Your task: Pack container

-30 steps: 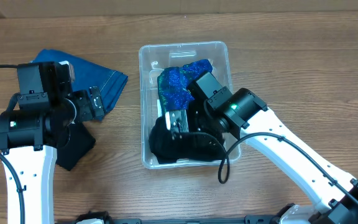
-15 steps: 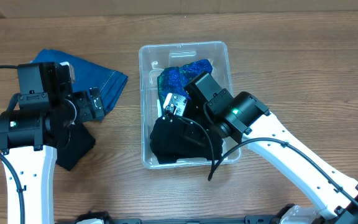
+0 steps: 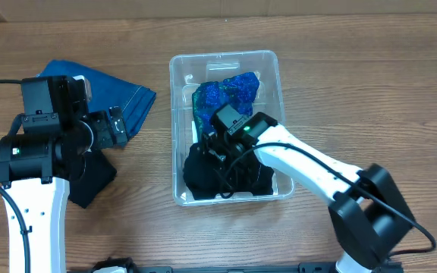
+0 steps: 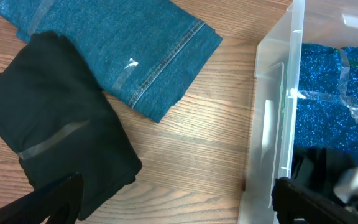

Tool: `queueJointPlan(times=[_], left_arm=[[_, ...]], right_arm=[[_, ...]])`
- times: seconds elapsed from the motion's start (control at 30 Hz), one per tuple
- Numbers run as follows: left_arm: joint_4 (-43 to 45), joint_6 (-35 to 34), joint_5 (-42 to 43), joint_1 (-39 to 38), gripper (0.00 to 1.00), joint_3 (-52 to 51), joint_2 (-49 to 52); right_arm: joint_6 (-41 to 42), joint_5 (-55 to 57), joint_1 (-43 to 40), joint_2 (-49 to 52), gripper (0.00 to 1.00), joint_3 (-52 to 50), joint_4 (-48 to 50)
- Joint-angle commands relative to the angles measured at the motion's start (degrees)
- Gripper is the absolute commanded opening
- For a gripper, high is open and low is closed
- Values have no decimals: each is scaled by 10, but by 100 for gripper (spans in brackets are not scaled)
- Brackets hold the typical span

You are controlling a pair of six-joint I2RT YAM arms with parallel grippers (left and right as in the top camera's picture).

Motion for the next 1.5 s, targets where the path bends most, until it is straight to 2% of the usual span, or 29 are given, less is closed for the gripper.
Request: queueJointPlan(times=[0.0, 0.07, 0.17, 0.33, 0.37, 0.43, 0.47, 0.5, 0.53, 0.63, 0.7, 0.83, 0.93, 1.03, 1.1, 1.17, 1.27, 1.47], left_arm=[[-1, -6, 3, 4, 100, 13, 0], [-1, -6, 3, 4, 100, 13, 0], [-2, -6, 3, 4, 100, 13, 0], [-3, -5, 3, 4, 100, 13, 0], [-4, -5, 3, 4, 100, 13, 0], [-4, -5, 3, 4, 100, 13, 0], [-4, -5, 2, 4, 100, 13, 0], [-4, -5, -4, 4, 100, 13, 0], [-4, -4, -6, 4, 100, 13, 0], [-15, -8, -21, 13, 100, 13, 0], [-36, -37, -45, 44, 100, 13, 0], [-63, -70, -47, 171, 100, 12, 0], [-51, -107, -4, 315, 100, -6, 10], [-16, -104, -17, 354, 100, -41, 47], [27, -103, -43, 355, 100, -80, 93], [67, -73, -42, 355, 100, -104, 154], [119, -1, 21, 355, 98, -105, 261], [166, 14, 42, 355, 100, -105, 402]], right_arm=[[14, -7, 1, 0, 11, -5, 1], [15, -7, -2, 0, 11, -4, 10], [15, 3, -7, -2, 18, 16, -1], [15, 83, -17, -24, 36, 130, -82], [15, 104, -18, -38, 42, 167, -99], [16, 135, -20, -64, 62, 214, -109], [16, 146, -24, -81, 68, 233, -110], [28, 154, -35, -100, 94, 249, -109], [41, 159, -46, -111, 100, 256, -110], [94, 160, -122, -151, 100, 261, -120], [120, 156, -190, -165, 100, 261, -145], [120, 136, -316, -168, 100, 261, -205], [120, 109, -418, -168, 100, 261, -241], [120, 57, -464, -168, 100, 261, -242], [120, 57, -469, -168, 100, 261, -242], [120, 57, -469, -168, 100, 260, -243], [119, 57, -469, -168, 100, 260, -242], [118, 57, -469, -168, 100, 260, -242]])
